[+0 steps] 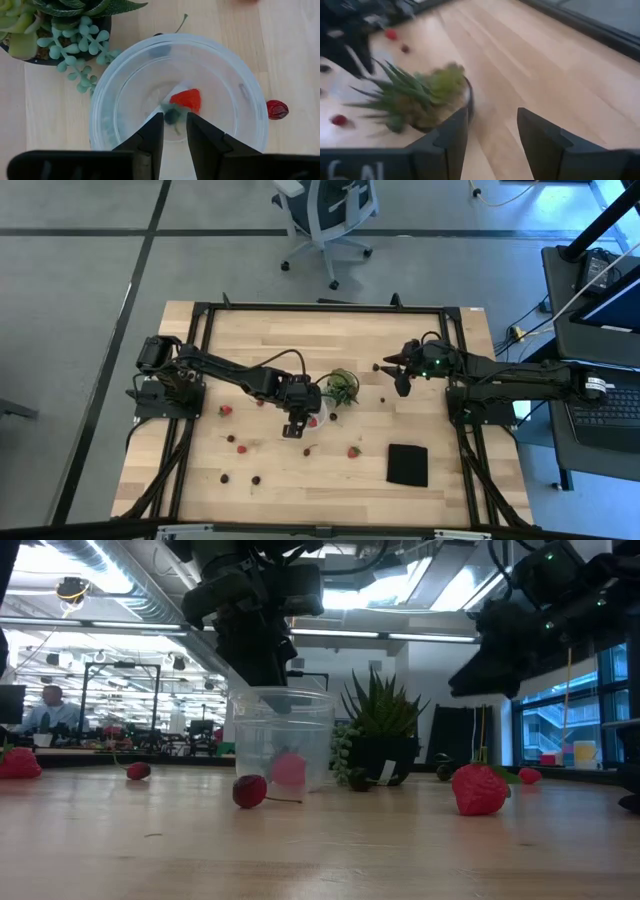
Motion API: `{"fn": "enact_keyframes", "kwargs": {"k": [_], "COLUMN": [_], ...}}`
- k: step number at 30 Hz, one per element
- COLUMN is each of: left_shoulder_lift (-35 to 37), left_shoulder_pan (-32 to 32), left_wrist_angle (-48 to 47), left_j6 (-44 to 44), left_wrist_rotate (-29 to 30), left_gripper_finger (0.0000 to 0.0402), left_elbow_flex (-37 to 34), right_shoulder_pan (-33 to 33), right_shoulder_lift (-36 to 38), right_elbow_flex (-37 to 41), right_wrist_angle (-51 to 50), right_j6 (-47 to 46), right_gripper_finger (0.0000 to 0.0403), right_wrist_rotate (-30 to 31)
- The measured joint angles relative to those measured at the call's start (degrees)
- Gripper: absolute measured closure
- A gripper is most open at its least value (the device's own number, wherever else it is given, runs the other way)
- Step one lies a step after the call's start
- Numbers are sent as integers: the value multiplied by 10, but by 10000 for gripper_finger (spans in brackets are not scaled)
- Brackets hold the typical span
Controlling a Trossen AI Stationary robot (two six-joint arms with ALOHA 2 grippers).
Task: Pick and placing Produce into tupperware
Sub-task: Put the left blueberry into the transparent container, then put the top black cherry into the transparent container
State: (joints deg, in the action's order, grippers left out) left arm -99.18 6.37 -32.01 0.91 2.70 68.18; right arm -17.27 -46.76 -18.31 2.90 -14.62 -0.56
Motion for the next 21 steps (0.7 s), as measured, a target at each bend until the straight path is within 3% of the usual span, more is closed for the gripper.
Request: {"fn": "enact_keyframes", "kwargs": {"k": [7, 11, 21], "left_shoulder_lift": [0, 2, 95], "left_shoulder_pan": [-10, -10, -20], "left_wrist_angle": [0, 2, 85], "left_j6": [4, 2, -2], "left_wrist_rotate": [-7, -6, -9], "left_gripper_finger": [298, 268, 246], "left_elbow_flex": [0, 0, 1], "right_shoulder_pan": [2, 16, 105], "right_shoulder_lift": [0, 0, 0], "right_elbow_flex": [0, -1, -77], "right_wrist_angle": [51, 93, 104], "right_j6": [-28, -15, 31], "right_gripper_finger": [230, 227, 161], "right_wrist_rotate": [-18, -87, -89]}}
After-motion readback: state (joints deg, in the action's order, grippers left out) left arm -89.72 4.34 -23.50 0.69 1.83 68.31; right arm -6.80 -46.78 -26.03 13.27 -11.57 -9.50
